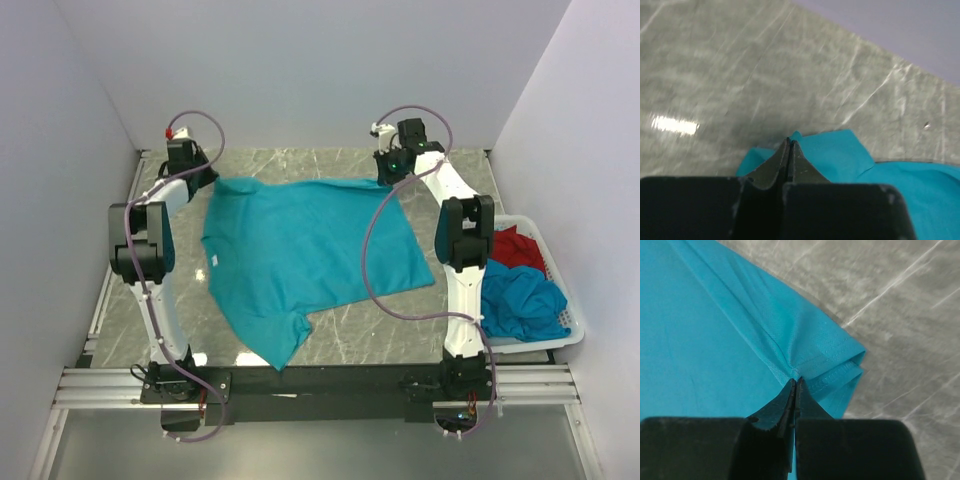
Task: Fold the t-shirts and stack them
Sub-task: Flatten the tshirt out, then fold the tshirt
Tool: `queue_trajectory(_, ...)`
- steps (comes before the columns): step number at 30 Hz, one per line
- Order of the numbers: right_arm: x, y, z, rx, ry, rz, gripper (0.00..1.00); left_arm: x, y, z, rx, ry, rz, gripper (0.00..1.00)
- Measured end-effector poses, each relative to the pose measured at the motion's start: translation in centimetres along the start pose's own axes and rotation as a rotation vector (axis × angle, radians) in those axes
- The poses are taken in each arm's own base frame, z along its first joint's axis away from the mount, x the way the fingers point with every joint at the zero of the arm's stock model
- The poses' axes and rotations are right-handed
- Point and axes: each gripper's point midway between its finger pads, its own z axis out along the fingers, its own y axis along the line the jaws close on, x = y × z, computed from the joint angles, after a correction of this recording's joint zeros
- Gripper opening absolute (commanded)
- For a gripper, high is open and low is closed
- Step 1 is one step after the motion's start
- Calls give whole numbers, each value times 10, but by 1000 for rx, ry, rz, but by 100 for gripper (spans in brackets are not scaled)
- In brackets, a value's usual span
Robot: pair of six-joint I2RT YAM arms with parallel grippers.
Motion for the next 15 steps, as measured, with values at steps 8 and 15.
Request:
queue_trajectory(8,-27,-18,-5,114,-63,-19,0,-48,-33,14,101,-44,17,1)
queue_trajectory(15,-45,-27,-12,158,-112,-21,0,-47,-44,16,155,-16,20,1)
